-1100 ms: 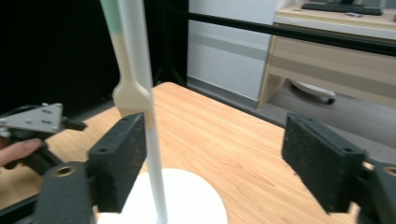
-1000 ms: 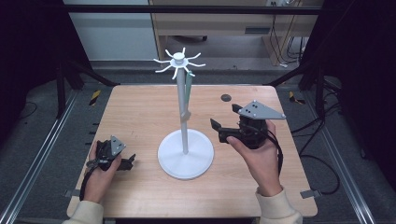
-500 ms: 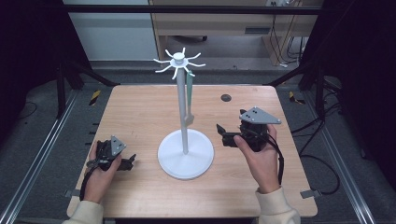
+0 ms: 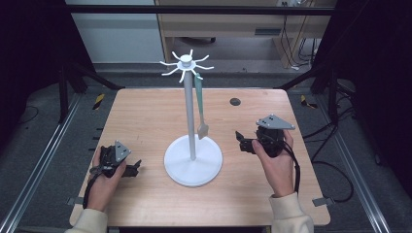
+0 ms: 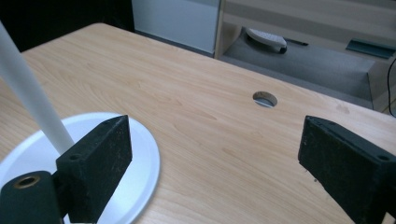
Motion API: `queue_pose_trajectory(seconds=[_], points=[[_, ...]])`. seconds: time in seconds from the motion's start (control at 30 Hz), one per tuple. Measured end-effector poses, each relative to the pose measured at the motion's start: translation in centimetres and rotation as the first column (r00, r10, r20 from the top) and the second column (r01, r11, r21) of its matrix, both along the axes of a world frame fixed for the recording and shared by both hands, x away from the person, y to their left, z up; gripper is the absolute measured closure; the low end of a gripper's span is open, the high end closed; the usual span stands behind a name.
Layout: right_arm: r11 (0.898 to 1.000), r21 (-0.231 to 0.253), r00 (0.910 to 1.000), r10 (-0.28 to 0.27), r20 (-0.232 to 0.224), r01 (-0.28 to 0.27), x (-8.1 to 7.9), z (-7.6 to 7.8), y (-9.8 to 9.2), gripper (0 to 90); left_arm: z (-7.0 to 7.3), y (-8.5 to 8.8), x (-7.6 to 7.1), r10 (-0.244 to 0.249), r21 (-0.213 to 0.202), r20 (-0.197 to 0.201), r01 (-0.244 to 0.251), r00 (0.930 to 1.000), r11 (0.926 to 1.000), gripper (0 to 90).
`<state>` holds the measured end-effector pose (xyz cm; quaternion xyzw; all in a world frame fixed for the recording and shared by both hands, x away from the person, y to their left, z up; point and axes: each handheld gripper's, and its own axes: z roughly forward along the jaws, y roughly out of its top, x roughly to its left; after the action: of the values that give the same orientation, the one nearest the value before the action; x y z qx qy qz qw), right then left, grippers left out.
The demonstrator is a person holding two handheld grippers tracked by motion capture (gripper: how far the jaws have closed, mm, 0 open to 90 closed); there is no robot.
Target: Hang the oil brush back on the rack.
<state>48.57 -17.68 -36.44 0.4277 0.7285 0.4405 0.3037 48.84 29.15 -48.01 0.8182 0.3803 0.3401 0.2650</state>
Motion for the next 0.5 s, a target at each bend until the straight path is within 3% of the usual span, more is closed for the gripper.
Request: queue_pose_trajectory(seconds=[0.5], points=[[0.996,-0.036,0.9949,-0.085,-0.055,0.083,1.5,-3.8,-2.5,9.9,0.1,0.2,0.0,0.007,-0.033,0.011,-0.006,0.9999,0.9994,2.7]])
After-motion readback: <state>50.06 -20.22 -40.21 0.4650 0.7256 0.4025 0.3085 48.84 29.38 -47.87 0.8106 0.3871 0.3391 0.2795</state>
